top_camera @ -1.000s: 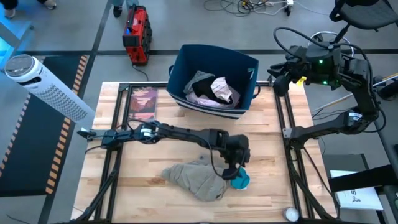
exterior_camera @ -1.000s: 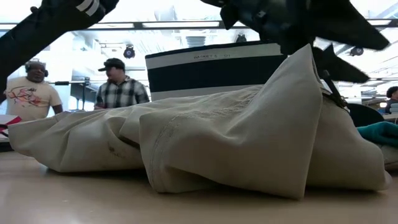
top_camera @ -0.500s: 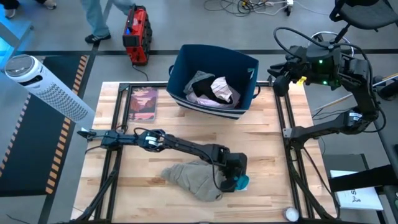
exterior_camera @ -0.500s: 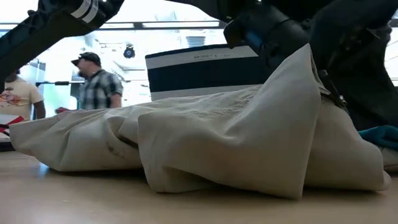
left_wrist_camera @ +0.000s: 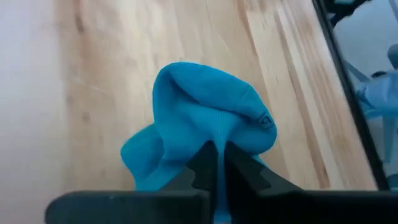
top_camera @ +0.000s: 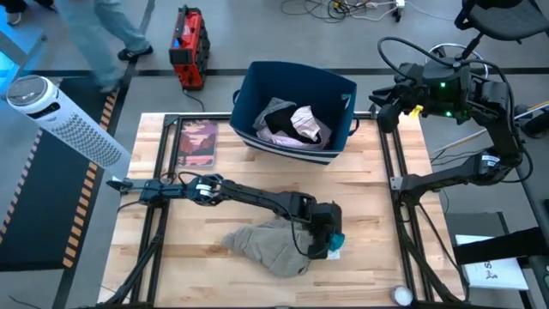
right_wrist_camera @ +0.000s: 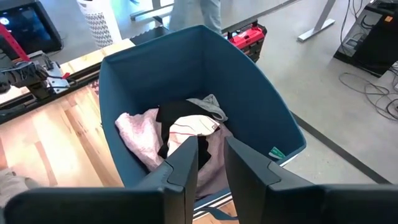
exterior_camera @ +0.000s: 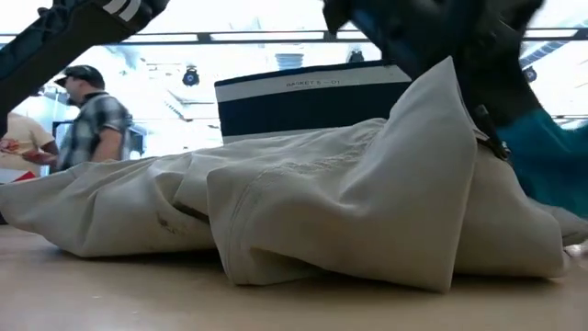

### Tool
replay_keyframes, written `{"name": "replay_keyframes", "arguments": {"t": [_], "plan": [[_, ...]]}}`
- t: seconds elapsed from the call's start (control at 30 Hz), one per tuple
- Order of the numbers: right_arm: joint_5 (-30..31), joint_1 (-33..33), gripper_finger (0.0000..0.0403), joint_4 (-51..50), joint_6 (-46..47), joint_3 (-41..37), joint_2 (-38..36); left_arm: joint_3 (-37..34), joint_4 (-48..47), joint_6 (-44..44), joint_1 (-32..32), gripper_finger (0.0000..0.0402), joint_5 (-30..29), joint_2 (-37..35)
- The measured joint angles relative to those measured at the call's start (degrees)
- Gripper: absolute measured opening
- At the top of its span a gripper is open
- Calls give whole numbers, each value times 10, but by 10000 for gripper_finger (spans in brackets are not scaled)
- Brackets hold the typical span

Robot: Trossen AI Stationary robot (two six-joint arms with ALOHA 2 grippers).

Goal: Sort clothes
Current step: Put the blue sock into the blue laundry bin

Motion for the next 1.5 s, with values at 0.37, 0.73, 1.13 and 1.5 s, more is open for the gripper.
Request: {"name": "replay_keyframes", "arguments": {"t": [0.37, 0.73, 1.13, 1.5], "plan": [[0, 0, 53, 0, 9, 0, 0, 0, -36, 13, 60, 1, -95, -157], [-3, 0, 55, 4, 35, 0, 3, 0, -17, 47, 145, 0, -207, -307], [-3, 0, 39, 18, 43, -2, 18, -9, -85, 89, 283, 0, -196, -312], [-3, 0, 38, 23, 18, -3, 58, -12, -176, 69, 308, 67, -148, -300]]}}
